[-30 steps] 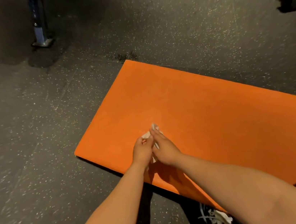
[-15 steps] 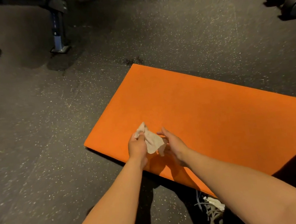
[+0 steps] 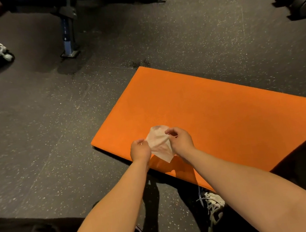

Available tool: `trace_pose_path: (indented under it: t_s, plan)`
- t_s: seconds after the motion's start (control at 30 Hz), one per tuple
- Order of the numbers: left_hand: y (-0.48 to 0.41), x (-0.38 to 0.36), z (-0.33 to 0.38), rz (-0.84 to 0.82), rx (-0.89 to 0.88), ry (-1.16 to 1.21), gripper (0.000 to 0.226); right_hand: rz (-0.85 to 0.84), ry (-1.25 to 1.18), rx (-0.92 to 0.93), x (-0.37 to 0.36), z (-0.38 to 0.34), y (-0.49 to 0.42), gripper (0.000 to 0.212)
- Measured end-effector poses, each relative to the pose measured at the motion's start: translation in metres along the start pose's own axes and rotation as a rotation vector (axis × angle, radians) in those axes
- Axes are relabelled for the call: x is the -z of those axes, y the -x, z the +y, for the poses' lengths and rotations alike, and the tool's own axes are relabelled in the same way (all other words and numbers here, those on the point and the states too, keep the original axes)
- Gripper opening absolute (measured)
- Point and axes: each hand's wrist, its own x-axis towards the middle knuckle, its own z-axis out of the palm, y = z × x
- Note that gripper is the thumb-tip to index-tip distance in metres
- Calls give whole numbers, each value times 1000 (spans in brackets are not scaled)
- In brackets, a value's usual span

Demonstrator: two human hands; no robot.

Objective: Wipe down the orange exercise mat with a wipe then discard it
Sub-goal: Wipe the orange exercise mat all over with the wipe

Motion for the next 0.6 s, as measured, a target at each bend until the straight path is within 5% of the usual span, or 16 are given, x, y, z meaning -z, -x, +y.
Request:
trace_pose_path:
  t_s: [0.17, 0.33, 0.47, 0.6]
  plan:
    - [16, -4, 8, -128, -298, -18, 37, -108, 115, 21, 4, 0, 6, 26]
    - [18, -14, 7, -270, -211, -115, 23, -98, 273, 93, 10, 5, 9, 33]
    - [25, -18, 7, -251, -56, 108, 28, -19, 349, 148, 23, 6, 15, 21]
    - [28, -22, 4, -186, -107, -61, 32, 18, 369, 74, 32, 10, 15, 21]
